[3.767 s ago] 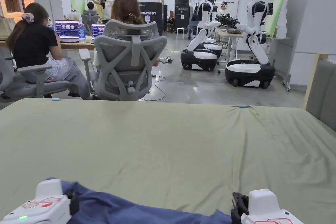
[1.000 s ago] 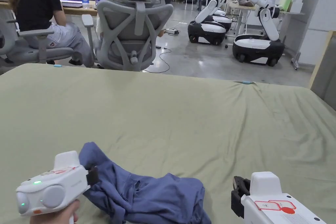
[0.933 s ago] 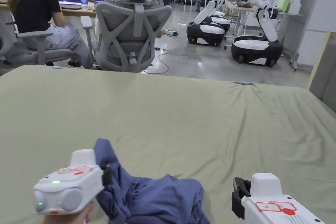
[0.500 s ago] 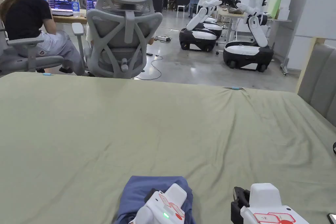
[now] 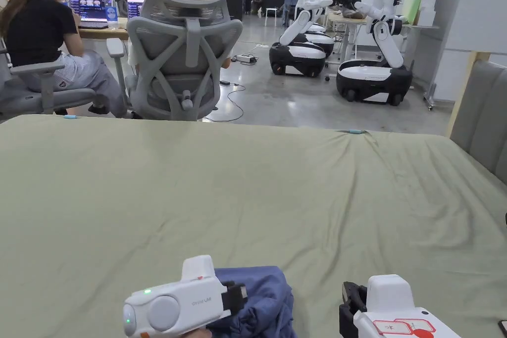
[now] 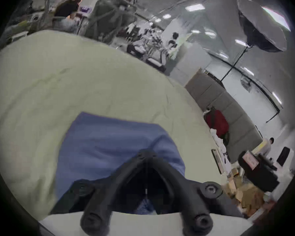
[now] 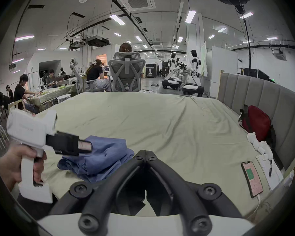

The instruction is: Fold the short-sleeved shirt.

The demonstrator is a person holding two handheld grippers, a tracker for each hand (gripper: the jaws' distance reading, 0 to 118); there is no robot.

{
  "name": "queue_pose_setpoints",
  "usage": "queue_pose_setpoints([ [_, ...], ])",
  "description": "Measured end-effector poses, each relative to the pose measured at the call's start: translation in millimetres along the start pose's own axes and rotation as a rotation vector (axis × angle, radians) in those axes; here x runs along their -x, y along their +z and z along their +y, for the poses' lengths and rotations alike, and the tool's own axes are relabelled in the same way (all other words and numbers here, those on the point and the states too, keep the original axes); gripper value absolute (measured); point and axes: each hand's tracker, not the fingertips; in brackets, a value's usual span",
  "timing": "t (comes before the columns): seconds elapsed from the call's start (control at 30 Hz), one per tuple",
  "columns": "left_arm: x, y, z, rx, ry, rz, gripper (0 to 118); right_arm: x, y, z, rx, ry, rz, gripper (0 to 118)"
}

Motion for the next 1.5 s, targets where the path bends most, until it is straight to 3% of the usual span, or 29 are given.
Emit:
queue_pose_setpoints([
  [0.1, -16.9, -15.5, -23.7, 0.123, -0.001, -0.174, 0, -0.9, -2.5, -0.8, 0.013, 0.000, 0.004, 0],
  [0.17, -30.4, -29.4, -40.9, 0.200, -0.114, -0.156, 0, -3.4, -5.2, -2.1, 0.028, -0.008, 0.004, 0],
  [0.23, -24.9, -42.6, -49.0, 0.178, -0.101, -0.074, 0, -4.9, -6.6, -3.9, 0.039, -0.016, 0.007, 0],
  [0.33, -11.6, -41.6, -42.9, 0.129, 0.089, -0.143, 0, -4.3, -11.6, -6.6, 0.059, -0.020, 0.013, 0],
  [0.43, -18.3, -13.7, -28.5, 0.076, -0.060, -0.120, 0, 2.9, -27.9, -4.8, 0.094, -0.031, 0.054, 0],
  [0.57, 9.2, 39.3, -3.7, -0.072, 0.027, -0.105, 0, 21.1, -69.1, -1.3, 0.149, -0.123, 0.195, 0],
  [0.6, 19.4, 49.2, 0.4, -0.104, 0.046, -0.082, 11, 25.7, -79.4, -2.1, 0.162, -0.140, 0.217, 0],
  [0.63, 33.7, 59.9, 4.8, -0.133, 0.069, -0.058, 30, 30.1, -90.8, -3.5, 0.181, -0.165, 0.245, 0],
  [0.67, 47.4, 66.6, 7.8, -0.144, 0.087, -0.040, 55, 33.1, -101.9, -5.4, 0.207, -0.200, 0.282, 0],
  [0.7, 58.5, 68.9, 8.7, -0.137, 0.104, -0.030, 87, 34.6, -109.7, -8.6, 0.225, -0.226, 0.310, 0],
  [0.73, 70.7, 70.5, 8.7, -0.130, 0.131, -0.014, 104, 35.2, -117.9, -13.4, 0.244, -0.261, 0.338, 0],
  [0.77, 83.0, 69.5, 8.1, -0.119, 0.165, -0.006, 109, 34.5, -124.3, -19.6, 0.274, -0.281, 0.339, 0],
  [0.9, 117.7, 50.0, -3.6, -0.042, 0.368, -0.136, 108, 25.1, -141.3, -47.1, 0.370, -0.293, 0.309, 0],
  [1.03, 124.3, 6.4, -21.4, 0.083, 0.486, -0.291, 105, 9.0, -140.5, -54.2, 0.356, -0.373, 0.289, 0],
  [1.1, 122.1, -11.0, -26.3, 0.054, 0.544, -0.369, 101, 11.2, -137.8, -52.2, 0.353, -0.343, 0.290, 0],
  [1.17, 117.9, -22.9, -24.7, 0.037, 0.623, -0.379, 84, 15.6, -135.4, -49.9, 0.343, -0.291, 0.280, 0],
  [1.23, 110.8, -34.7, -24.4, 0.074, 0.558, -0.242, 40, 20.8, -133.0, -46.8, 0.331, -0.241, 0.254, 0],
  [1.37, 105.4, -15.7, -10.0, 0.055, 0.476, -0.210, 32, 40.6, -126.8, -32.9, 0.307, -0.149, 0.233, 0],
  [1.5, 121.8, 31.4, 16.4, 0.014, 0.283, -0.082, 32, 85.6, -123.0, -10.0, 0.244, -0.043, 0.228, 0],
])
